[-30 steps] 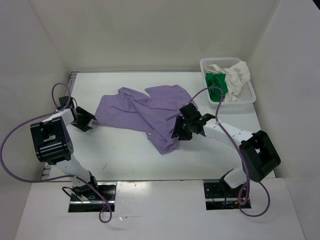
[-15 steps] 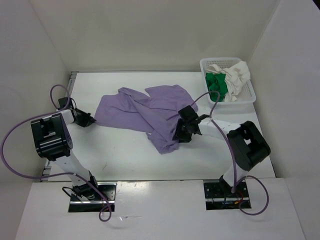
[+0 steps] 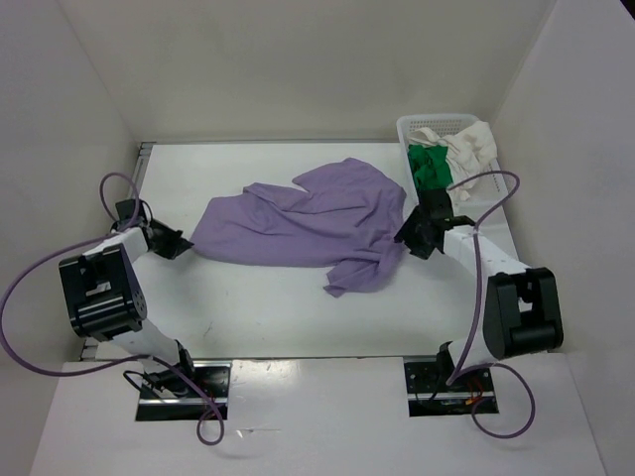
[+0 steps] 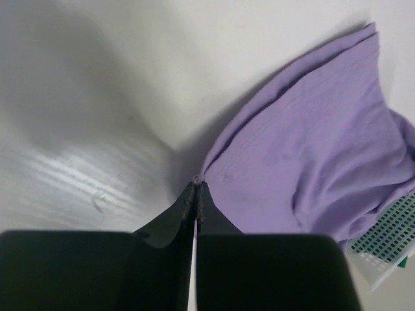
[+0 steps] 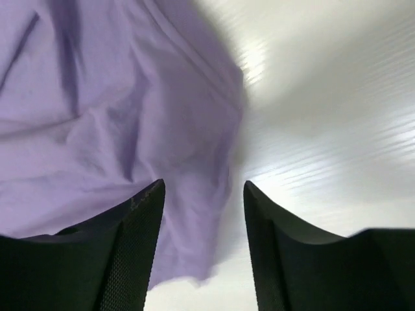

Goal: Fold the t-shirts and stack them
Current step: Flatten out the tshirt

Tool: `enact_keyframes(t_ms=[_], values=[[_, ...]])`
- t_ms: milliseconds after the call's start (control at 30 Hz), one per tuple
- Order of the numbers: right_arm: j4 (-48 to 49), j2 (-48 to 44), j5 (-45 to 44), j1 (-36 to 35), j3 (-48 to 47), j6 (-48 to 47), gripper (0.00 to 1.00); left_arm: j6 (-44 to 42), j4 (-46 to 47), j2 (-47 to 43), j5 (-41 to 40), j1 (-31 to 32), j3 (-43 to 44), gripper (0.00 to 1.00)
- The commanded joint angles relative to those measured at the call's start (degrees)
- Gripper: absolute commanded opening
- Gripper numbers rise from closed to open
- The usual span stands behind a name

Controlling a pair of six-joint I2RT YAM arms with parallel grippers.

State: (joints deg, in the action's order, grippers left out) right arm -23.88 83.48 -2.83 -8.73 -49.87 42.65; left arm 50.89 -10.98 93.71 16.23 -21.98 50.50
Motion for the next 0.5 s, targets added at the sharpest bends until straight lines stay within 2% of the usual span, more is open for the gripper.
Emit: enact_keyframes(t_ms=[0,33,67,133,167,300,367,467], values=[[-1.96,-4.37,-1.15,3.10,0.12,-2.93,0.60,-1.32,-0.71,-3.26,0.65,-0.17,-2.95,0.00],[-1.96,-5.16,0.27,3.11,-0.84,-2.93,0.60,-1.32,-0.71,-3.27,0.65,-0.17,-3.47,0.00],[-1.96,-6.91,1.76,1.98,-1.98,-2.93,0.50,-1.85,-0.71,-3.79,0.65,-0.17,-3.48,0.00],[-5.36,-7.63,3.01,-1.62,-4.26,-2.32,0.44,-1.85,-1.23,-4.41,1.87,-0.17,-3.48,0.00],[-6.61,-8.16,3.01,-6.60,-4.80,-2.31,0.34,-1.85,-1.23,-4.41,1.88,-0.17,-3.48,0.00],[-8.11,-7.63,5.37,-18.93,-3.23,3.12,0.06,-1.85,-1.23,-4.94,2.40,1.32,-3.48,0.00],[-5.58,-6.94,5.38,-24.81,-1.47,7.87,0.06,-1.32,-1.23,-6.08,2.40,2.72,-3.48,0.00],[-3.55,-4.48,5.91,-30.27,-2.16,12.26,0.31,-1.32,-1.84,-6.61,1.09,4.75,-2.95,0.00]])
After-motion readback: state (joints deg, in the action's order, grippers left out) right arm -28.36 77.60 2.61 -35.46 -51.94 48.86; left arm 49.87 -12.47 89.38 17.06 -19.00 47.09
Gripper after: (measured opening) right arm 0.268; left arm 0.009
